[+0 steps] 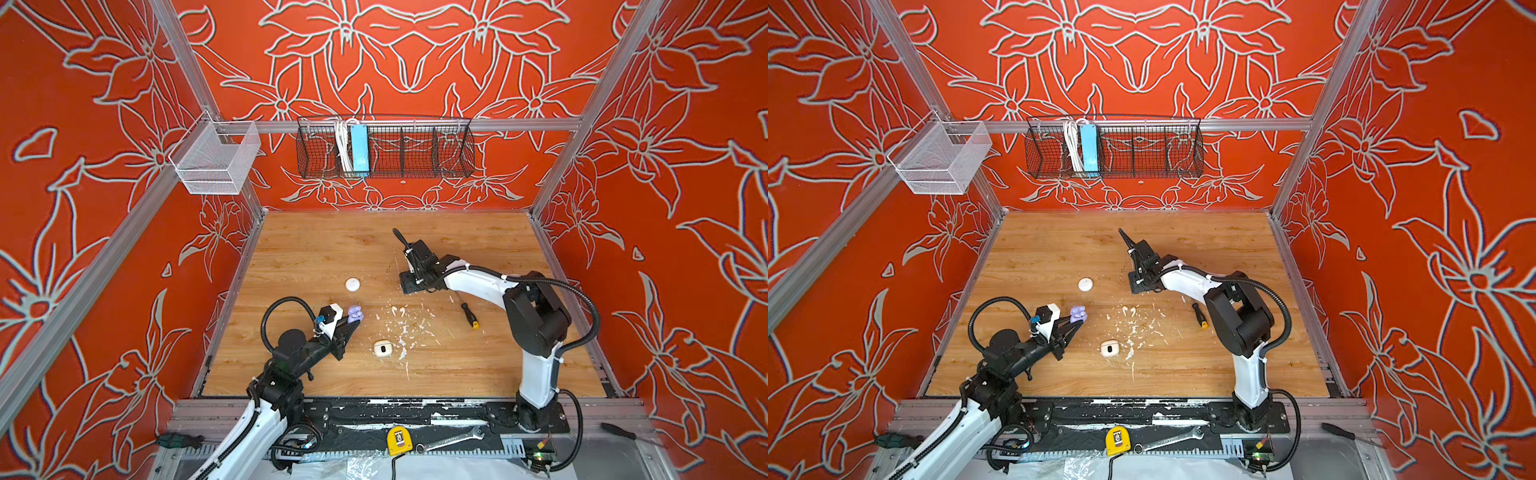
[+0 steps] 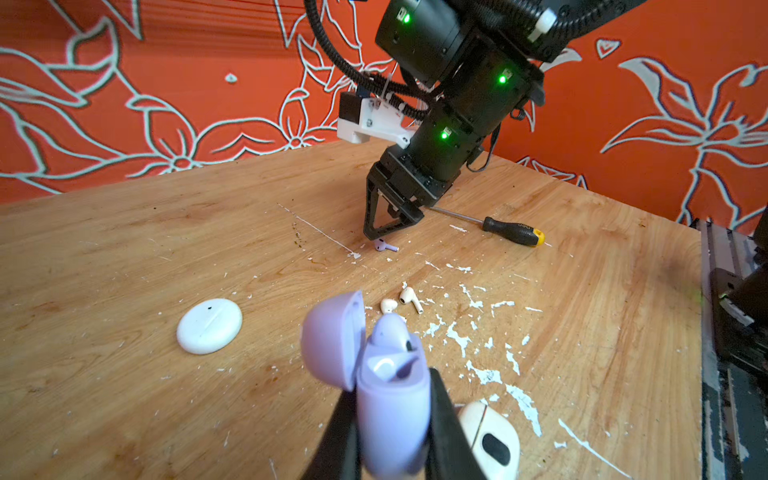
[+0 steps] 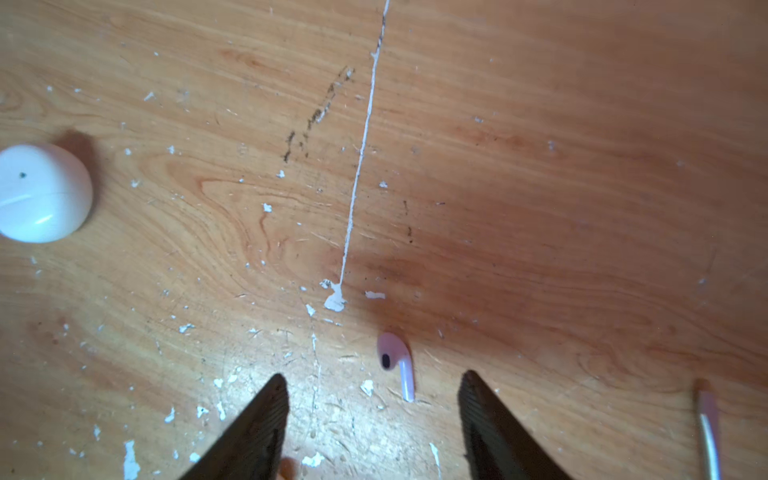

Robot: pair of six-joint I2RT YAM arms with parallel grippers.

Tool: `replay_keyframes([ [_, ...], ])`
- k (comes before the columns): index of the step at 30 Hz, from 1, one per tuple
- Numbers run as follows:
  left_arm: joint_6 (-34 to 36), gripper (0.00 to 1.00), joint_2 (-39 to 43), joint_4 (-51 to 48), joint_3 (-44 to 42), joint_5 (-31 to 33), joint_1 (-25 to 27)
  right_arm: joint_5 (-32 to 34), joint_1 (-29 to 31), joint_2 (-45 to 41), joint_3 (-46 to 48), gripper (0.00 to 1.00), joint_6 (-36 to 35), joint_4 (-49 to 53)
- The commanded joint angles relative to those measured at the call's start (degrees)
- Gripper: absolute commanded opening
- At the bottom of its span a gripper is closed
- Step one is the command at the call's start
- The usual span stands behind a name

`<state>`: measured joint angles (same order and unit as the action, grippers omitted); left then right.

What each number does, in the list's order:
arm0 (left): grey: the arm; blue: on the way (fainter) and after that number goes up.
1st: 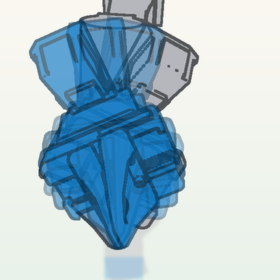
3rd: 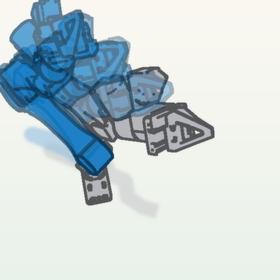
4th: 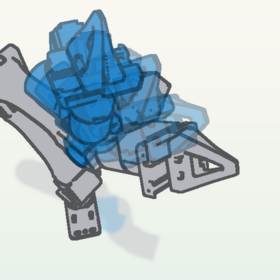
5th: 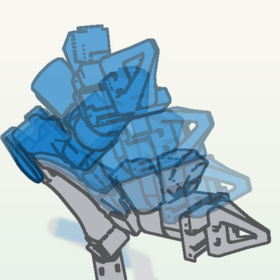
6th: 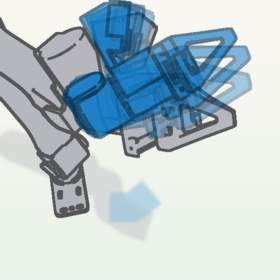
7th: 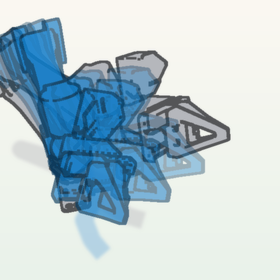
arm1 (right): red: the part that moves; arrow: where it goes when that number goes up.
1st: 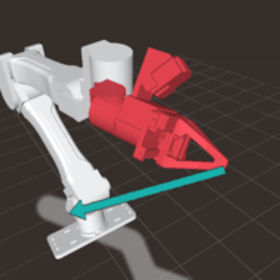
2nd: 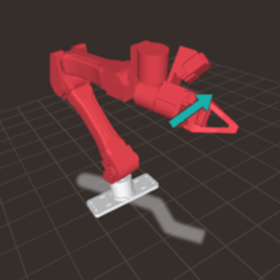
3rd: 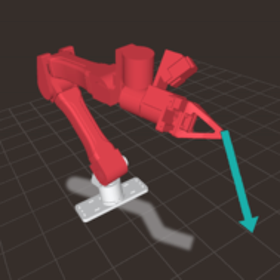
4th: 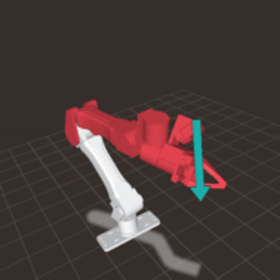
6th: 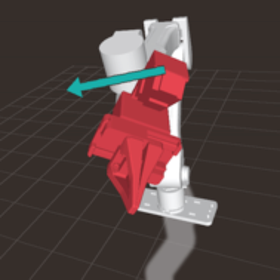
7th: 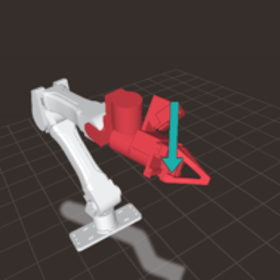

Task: Insert the wireless bluetooth earbuds into the charging case
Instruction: 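Move the right gripper over the second lilac earbud on the table, then lower the right gripper, close it on the lilac earbud and lift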

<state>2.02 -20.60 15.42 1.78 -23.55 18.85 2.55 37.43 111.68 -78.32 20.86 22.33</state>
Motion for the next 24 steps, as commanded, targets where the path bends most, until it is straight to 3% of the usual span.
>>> replay_keyframes([
  [1,-0.53,0.0,2.23,0.72,0.15,0.51,0.13,0.87,0.01,2.17,-0.99,0.59,-0.47,3.8],
  [10,-0.53,0.0,3.46,-0.89,0.59,0.35,0.12,0.76,0.0,5.43,-2.95,0.56,-1.39,5.15],
  [24,-0.22,0.0,4.42,-2.65,1.45,-0.01,0.13,0.92,-0.43,7.88,-4.9,0.35,-1.17,5.96],
])
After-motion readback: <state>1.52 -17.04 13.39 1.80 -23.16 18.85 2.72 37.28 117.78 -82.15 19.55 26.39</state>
